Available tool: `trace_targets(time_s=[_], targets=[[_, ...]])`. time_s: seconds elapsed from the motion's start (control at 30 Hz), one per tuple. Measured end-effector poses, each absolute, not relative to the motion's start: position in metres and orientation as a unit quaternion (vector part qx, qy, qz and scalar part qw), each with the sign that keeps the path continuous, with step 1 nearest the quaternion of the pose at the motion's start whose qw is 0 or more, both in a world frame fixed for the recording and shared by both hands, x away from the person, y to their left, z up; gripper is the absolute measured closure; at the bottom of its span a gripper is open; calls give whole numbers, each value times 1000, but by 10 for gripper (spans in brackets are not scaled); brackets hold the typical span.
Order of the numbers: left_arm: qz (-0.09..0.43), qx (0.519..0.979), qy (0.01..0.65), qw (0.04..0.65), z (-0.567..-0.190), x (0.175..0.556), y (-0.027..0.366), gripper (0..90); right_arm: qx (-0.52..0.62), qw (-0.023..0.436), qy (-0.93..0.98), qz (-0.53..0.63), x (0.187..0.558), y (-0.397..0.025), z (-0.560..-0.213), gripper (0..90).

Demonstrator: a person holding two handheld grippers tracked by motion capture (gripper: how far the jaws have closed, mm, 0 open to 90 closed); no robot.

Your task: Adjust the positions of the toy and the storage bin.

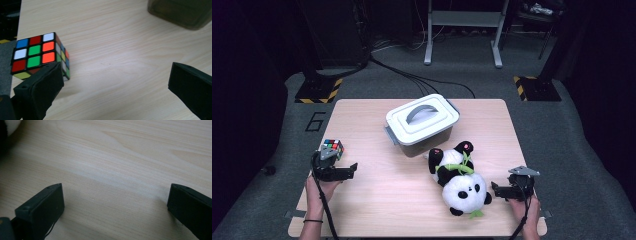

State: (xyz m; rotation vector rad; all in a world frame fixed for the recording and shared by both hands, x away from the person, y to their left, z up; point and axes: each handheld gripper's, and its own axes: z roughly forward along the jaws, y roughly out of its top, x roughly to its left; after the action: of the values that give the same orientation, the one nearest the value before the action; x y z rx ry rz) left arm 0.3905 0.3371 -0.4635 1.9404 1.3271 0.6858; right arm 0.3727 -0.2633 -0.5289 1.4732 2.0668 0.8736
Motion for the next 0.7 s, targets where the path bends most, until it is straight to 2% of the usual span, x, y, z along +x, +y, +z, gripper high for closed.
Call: trace_targets(time_s=[0.7], targets=[[219,795,434,363,-465,368,281,2,534,227,750,317,373,-263,-529,2]])
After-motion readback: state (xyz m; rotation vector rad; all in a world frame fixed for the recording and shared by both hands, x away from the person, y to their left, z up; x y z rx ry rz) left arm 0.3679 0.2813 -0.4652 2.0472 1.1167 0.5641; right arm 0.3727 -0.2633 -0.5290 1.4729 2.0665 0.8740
